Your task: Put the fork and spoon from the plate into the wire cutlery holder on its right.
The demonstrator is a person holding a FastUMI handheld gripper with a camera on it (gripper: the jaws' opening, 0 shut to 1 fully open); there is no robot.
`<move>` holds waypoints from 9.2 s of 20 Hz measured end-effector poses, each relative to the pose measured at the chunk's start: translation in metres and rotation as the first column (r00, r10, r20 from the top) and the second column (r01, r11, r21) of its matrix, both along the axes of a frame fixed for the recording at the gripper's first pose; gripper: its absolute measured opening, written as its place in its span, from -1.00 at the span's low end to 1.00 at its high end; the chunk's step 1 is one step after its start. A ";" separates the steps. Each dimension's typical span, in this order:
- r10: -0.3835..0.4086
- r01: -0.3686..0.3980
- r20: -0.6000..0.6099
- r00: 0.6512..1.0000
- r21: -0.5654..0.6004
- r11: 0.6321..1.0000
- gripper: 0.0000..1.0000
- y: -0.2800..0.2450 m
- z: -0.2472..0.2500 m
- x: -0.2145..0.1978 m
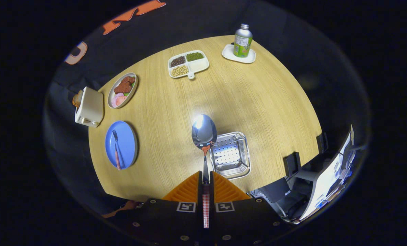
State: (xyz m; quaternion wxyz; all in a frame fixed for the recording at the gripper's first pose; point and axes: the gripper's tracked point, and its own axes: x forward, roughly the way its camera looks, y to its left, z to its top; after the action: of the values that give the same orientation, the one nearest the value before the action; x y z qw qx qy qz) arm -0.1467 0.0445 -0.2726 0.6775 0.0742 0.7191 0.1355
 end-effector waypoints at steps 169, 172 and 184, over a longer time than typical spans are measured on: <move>0.126 -0.162 0.160 0.979 0.239 0.957 -0.01 0.006 0.021 0.089; -0.005 -0.103 0.337 0.942 0.301 0.948 0.27 0.015 0.047 0.118; -0.326 -0.020 0.837 0.439 0.372 0.928 0.83 -0.006 0.170 0.204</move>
State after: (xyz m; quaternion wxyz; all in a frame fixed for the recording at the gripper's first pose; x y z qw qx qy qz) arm 0.0570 0.0389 -0.1022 0.9388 0.1697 0.2153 0.2084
